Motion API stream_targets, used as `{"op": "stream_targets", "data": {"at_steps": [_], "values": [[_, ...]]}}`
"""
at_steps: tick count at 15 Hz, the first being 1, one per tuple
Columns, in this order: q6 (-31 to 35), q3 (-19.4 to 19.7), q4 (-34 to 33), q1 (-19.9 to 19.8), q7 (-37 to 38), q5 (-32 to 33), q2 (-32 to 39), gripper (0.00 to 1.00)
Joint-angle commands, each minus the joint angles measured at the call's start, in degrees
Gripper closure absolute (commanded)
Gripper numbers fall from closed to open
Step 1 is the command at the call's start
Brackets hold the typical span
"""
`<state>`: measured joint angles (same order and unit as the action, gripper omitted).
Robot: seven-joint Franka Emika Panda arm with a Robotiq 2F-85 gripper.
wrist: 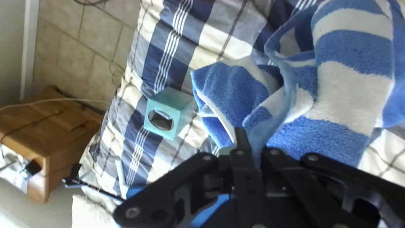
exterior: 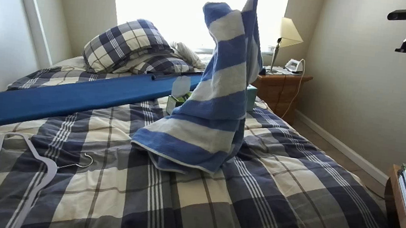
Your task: Move the towel to the right
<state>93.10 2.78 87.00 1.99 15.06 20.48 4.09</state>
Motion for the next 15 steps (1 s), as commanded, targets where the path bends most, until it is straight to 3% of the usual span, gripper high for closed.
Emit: {"op": "stream_targets", "data": {"at_steps": [1,4,9,10,15], "values": [[4.5,-1.9,-5.4,0.3,-2.2,1.4,0.1,0.99],[8.8,-2.6,-10.1,0.1,-0.4,-3.6,1.6,0.99],[12.9,-2.7,-17.7,-0.9,-4.2,-19.3,7.3,0.99],[11.7,-2.4,-12.3,0.2,-1.6,-14.1,3.7,0.96],[12.9,-2.4,-15.5,-0.2,-2.8,-17.5,6.9,0.96]]}}
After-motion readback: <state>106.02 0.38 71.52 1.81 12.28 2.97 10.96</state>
